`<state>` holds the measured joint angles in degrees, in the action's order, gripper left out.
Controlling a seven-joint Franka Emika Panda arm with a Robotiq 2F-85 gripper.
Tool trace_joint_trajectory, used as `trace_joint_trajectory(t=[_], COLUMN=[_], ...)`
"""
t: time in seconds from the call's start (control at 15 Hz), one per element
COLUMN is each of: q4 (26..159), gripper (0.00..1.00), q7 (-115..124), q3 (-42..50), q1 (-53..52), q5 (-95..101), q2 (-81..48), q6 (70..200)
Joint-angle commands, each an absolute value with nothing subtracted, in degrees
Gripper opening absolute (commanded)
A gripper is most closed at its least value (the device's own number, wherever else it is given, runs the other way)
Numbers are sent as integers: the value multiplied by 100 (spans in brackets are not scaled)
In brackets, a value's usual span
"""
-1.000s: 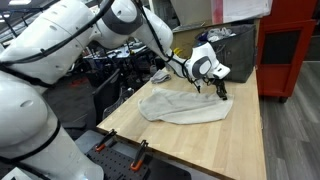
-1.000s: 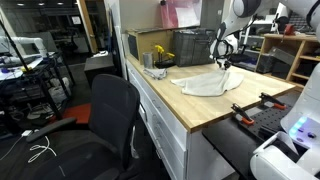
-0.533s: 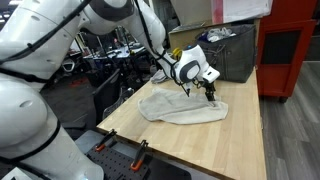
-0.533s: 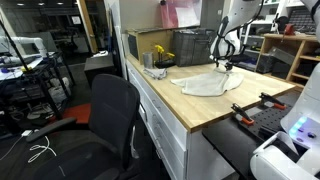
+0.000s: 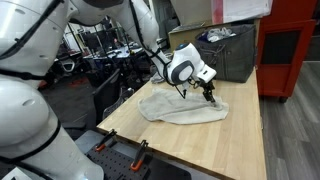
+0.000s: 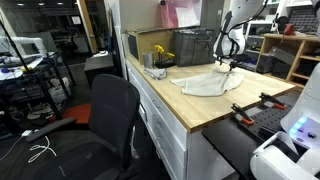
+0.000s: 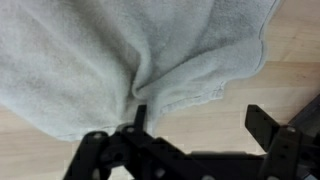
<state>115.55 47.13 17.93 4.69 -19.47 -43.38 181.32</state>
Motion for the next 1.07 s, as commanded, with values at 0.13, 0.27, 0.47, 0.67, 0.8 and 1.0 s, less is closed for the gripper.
trace_joint_trajectory(t=[0.13, 0.27, 0.47, 0.67, 0.8, 1.0], q4=[12692, 12974, 13274, 13426, 13331, 13179], gripper=[100, 100, 100, 100, 100, 100], q7=[4407, 4200, 3887, 3688, 3238, 2357], q3=[2000, 1872, 1308, 165, -645, -1301], q1=[227, 393, 1054, 2303, 3156, 4253], q5=[-2407, -2490, -2359, -2043, -2193, -2162], q2=[-3445, -3126, -2651, -2369, -2455, -2719], q6=[19091, 19043, 18576, 18054, 17652, 16965])
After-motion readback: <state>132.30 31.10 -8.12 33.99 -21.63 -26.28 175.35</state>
